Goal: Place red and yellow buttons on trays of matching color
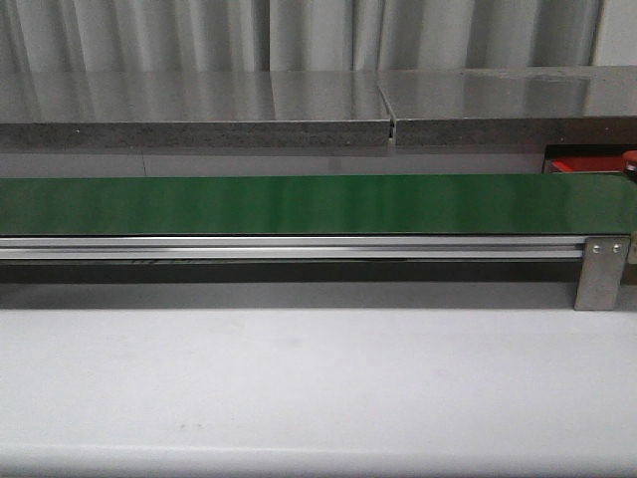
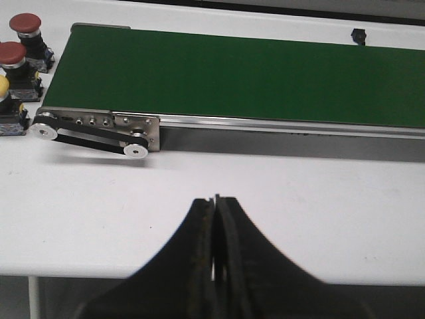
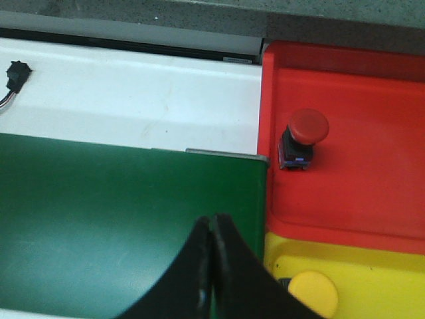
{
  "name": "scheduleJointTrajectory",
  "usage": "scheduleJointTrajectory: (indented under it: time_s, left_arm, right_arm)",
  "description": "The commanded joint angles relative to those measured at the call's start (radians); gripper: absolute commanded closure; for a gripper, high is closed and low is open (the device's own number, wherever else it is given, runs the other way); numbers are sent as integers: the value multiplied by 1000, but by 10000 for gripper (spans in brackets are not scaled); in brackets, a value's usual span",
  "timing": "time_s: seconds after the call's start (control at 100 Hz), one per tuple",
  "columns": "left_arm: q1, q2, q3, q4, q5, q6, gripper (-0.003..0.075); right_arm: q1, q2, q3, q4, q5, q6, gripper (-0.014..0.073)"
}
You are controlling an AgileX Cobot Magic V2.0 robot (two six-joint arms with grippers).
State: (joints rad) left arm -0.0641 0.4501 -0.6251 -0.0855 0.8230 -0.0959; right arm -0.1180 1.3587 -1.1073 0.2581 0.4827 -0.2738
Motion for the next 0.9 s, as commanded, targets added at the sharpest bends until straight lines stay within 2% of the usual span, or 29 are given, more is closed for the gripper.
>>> scheduleJointTrajectory:
  time_s: [0.0,0.21,0.47,0.89]
  left_arm:
    - [2,4,-25,-12,-67,-9,741]
    - [2,4,-25,-12,-67,-9,741]
    - [2,4,-25,-12,-67,-9,741]
    - [2,4,-25,-12,-67,-9,741]
  right_arm:
    - [-1,-108,30,-3,-64,-11,711]
    - [-1,-279,167,-6,-40,27,711]
    - [-1,-477,288,-106,11,150,711]
    - [-1,-716,441,-131,46,150,711]
